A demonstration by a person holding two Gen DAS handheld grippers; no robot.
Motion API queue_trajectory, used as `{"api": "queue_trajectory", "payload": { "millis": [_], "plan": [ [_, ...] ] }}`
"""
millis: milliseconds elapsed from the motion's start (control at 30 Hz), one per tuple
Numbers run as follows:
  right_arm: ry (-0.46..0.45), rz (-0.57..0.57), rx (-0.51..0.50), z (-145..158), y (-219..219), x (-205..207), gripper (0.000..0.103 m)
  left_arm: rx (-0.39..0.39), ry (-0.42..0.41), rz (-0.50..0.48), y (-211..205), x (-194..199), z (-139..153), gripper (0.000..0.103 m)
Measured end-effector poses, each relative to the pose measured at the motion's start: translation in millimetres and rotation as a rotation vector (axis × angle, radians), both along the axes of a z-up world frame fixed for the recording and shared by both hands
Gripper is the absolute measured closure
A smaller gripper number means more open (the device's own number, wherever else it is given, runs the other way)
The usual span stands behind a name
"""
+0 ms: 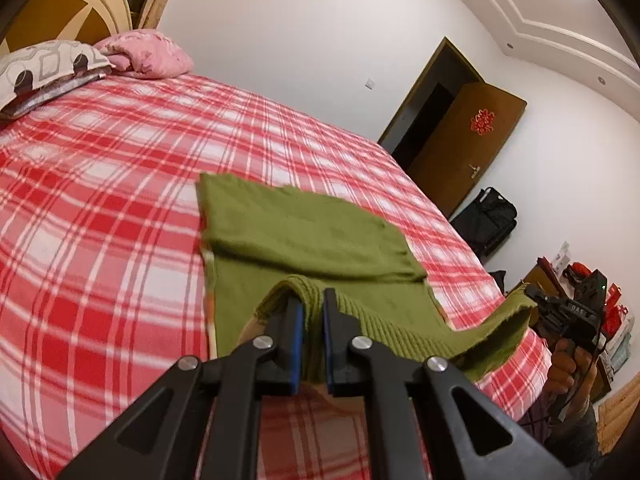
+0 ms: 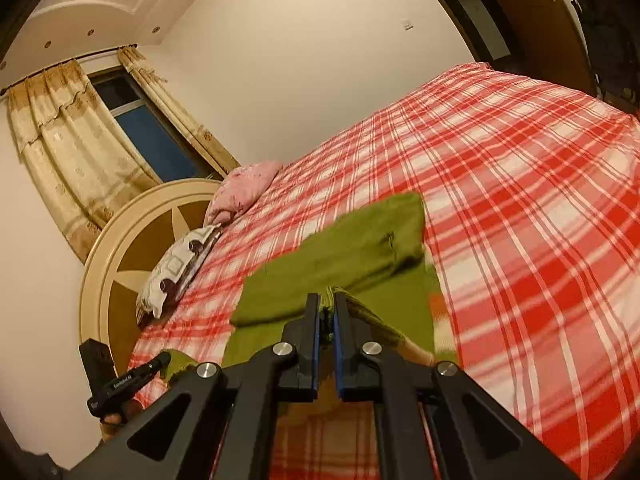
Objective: Fold small clothes
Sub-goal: 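Lift the hem with both grippers and fold it over toward the collar band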
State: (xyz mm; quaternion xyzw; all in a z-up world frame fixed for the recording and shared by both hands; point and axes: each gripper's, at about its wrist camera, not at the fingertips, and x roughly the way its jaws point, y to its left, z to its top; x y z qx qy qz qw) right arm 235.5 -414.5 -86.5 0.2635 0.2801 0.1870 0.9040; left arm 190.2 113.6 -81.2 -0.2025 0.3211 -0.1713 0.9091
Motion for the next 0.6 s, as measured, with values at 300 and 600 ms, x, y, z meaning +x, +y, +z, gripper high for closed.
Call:
{"api": "queue_trajectory", "payload": {
  "millis": [300, 600],
  "plan": [
    [-0.009, -0.004, -0.037, 15.5, 14.9, 62.6, 0.098, -0.025, 0.019, 0.032, 10.0, 53.4, 0.6, 0.094],
    [0.020, -0.015, -0.067, 17.1, 27.3, 136.6, 0.098, -0.009, 0.025, 0.046, 13.1, 108.5, 3.1, 0.094]
  ]
}}
